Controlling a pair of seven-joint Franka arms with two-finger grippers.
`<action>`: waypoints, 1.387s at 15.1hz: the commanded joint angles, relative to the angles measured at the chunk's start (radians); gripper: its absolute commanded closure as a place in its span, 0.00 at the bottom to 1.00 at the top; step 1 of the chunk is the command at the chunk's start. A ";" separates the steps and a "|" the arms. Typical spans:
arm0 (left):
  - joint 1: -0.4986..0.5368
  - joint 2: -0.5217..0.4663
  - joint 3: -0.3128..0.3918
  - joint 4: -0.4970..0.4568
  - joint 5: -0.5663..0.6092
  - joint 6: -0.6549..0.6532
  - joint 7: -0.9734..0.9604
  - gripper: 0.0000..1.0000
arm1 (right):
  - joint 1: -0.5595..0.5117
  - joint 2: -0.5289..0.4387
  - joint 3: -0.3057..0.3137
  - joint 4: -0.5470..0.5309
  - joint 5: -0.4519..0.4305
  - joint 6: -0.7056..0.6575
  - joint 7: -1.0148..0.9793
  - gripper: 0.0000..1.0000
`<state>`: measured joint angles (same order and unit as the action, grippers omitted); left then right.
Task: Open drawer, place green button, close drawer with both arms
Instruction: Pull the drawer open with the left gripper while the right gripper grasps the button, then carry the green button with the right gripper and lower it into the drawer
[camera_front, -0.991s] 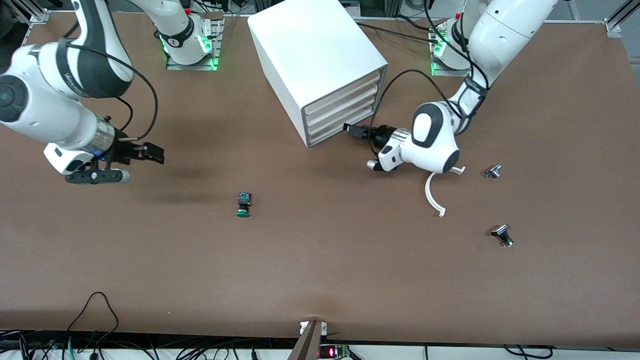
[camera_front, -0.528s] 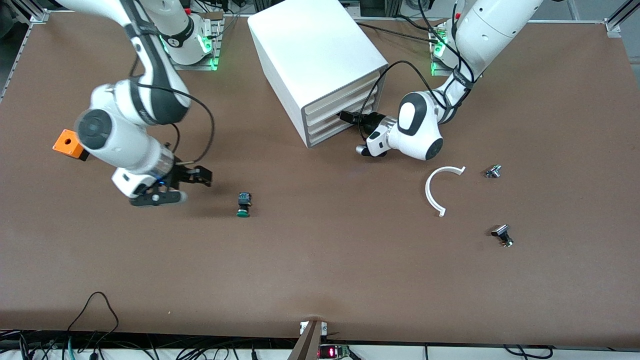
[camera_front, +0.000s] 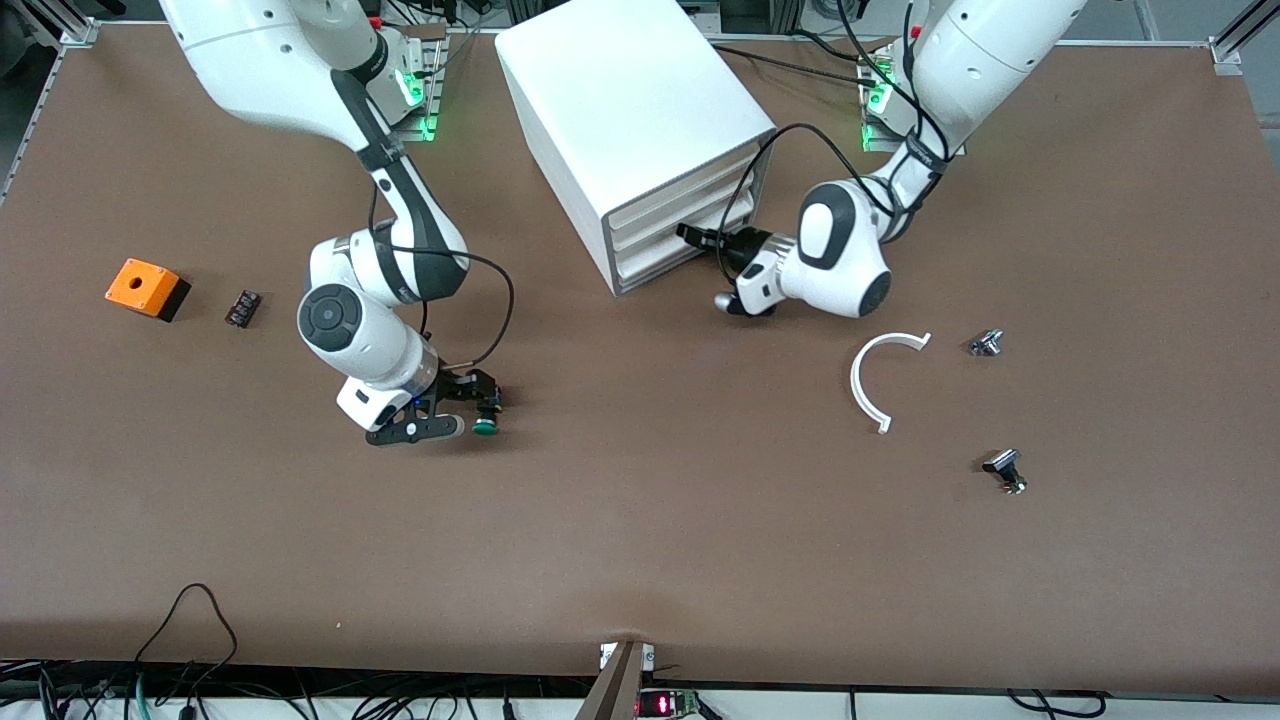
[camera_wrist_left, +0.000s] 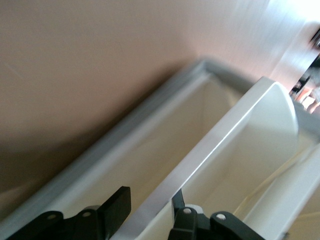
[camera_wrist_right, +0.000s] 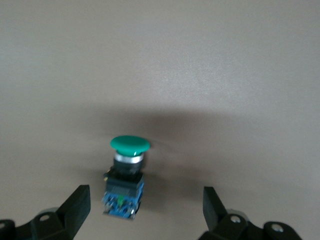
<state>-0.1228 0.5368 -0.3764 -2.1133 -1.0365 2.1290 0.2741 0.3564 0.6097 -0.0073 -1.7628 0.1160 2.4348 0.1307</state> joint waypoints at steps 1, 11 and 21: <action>0.037 -0.001 0.129 0.081 0.027 0.025 0.022 1.00 | 0.030 0.059 -0.007 0.028 0.008 0.052 -0.005 0.00; 0.093 -0.086 0.145 0.111 0.065 0.025 0.034 0.00 | 0.084 0.093 -0.013 0.026 0.007 0.073 -0.016 0.47; 0.308 -0.377 0.146 0.236 0.501 -0.012 0.028 0.00 | 0.148 0.042 -0.028 0.121 -0.220 0.000 -0.045 0.78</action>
<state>0.1505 0.2379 -0.2262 -1.8636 -0.5794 2.1534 0.3164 0.4611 0.6828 -0.0190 -1.6812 -0.0281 2.4895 0.1099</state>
